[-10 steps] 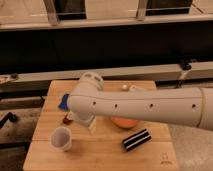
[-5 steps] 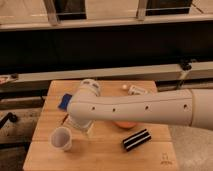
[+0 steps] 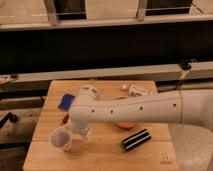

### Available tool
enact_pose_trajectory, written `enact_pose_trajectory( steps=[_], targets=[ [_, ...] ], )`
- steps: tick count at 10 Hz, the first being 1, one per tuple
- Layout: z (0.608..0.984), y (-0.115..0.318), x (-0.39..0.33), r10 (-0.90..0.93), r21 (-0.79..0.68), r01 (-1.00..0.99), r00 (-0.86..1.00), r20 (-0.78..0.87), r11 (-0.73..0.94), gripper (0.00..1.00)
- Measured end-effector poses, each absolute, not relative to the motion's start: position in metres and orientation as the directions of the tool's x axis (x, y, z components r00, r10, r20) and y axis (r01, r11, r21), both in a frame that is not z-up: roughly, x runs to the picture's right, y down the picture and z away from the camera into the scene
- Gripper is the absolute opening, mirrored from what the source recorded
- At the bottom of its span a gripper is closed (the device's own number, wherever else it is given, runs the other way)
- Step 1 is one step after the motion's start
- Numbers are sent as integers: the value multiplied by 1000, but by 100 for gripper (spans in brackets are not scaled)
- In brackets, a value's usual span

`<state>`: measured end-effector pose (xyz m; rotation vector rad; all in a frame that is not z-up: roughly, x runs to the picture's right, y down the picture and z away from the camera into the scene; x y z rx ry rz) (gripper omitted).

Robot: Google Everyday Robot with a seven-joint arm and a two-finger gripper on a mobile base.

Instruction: Place the ceramic cup in the ceramic bowl

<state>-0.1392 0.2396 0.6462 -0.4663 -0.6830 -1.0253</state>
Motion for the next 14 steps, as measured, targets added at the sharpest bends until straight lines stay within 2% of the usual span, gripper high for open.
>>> enact_pose_trajectory(
  steps=[5,8,10,14],
  targets=[
    [671,273,-150,-588,-27,911,288,756,412,80],
    [672,279,-158,-587,-18,917,270,763,398,80],
    [672,281,-153,-589,-9,919,260,765,394,65],
    [671,285,-155,-586,-4,922,250,771,387,24]
  ],
)
